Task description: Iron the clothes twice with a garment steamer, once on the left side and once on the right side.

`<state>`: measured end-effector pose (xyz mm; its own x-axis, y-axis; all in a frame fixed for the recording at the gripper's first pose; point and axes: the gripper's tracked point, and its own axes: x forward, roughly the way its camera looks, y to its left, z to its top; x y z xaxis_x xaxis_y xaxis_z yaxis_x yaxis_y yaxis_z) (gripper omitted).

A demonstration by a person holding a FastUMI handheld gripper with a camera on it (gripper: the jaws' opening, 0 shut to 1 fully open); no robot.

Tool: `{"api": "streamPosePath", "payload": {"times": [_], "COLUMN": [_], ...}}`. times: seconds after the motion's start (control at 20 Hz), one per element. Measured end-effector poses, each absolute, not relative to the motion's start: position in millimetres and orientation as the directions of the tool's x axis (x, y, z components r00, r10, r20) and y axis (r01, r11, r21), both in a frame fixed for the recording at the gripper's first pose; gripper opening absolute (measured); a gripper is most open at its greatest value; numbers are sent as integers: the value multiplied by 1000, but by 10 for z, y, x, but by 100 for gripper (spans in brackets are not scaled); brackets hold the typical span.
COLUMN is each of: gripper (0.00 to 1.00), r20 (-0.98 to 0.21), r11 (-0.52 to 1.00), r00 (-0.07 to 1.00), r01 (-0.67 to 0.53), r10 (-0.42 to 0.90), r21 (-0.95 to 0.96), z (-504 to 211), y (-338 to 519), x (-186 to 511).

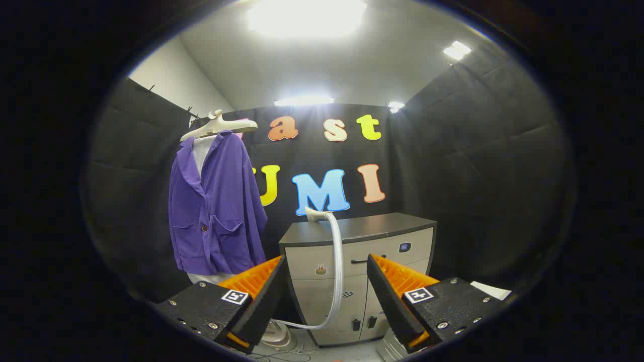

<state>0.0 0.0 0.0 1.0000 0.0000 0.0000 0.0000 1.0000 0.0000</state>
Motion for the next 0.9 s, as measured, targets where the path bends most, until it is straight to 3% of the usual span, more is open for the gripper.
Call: {"api": "streamPosePath", "payload": {"times": [0.9], "gripper": [96], "r20": [4], "r11": [1000], "r00": [1000], "r01": [18], "r10": [-18], "r21": [-10], "z": [57], "y": [241], "x": [5]}}
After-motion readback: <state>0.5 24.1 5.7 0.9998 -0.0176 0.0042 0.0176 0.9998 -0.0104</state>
